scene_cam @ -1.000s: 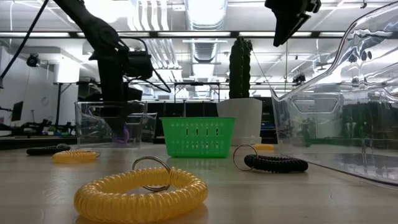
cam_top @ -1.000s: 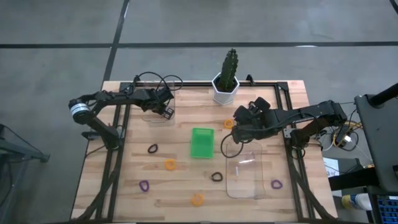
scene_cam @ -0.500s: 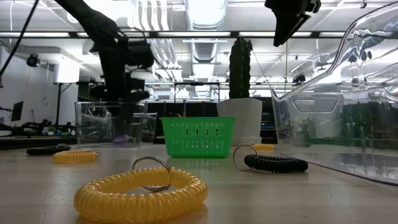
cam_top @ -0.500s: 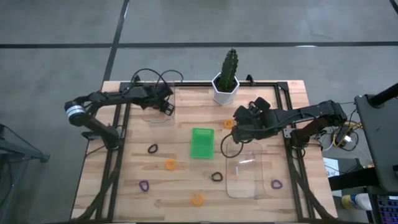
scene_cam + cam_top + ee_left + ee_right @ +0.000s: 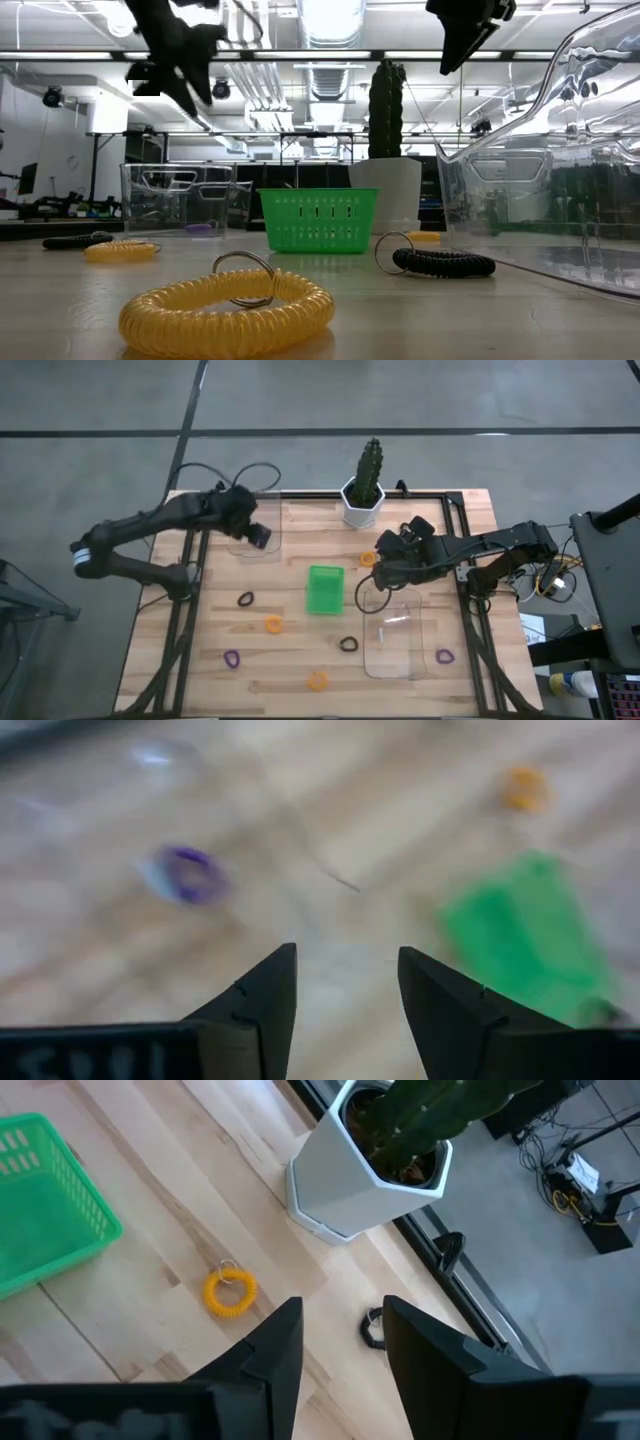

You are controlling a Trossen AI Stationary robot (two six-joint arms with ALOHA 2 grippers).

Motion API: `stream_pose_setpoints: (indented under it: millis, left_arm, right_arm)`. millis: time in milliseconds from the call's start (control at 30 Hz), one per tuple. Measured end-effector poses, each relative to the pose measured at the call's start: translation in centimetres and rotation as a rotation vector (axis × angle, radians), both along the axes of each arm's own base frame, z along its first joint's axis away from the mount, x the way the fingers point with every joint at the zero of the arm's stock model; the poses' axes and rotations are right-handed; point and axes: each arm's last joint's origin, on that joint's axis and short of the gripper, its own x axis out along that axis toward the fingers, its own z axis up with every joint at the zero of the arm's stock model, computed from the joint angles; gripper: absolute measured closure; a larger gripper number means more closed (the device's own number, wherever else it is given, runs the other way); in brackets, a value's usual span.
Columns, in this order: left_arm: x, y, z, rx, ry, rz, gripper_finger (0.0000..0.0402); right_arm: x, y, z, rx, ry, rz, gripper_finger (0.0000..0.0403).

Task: Sort spring keychains
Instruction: Put the left purple spring keychain into the top transparent bin

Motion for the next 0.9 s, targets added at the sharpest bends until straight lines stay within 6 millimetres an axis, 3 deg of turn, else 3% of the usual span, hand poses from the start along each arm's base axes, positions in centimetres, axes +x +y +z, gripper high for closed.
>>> stream_pose_setpoints:
  millis: [233,533,700,900]
  left_arm:
    - [-0.7,-7.1,-0.1,-0.201,-0.092,-0.085,0.0234]
    - [-1.2,-14.9,-4.6,-0.442,0.072,0.001,0.0234]
    - [-1.9,-18.1,-7.0,-0.500,0.174,0.080,0.0234]
    - [-1.9,-20.4,-9.4,-0.494,0.234,0.082,0.0234]
  right_arm:
    - [0.0,0.0,0.0,0.000,0.000,0.000,0.0264]
    - [0.0,0.0,0.0,-0.001,0.003,0.004,0.0272]
    - [0.0,0.0,0.0,-0.002,0.003,0.004,0.0275]
    - [0.0,0.0,0.0,-0.002,0.003,0.004,0.0270]
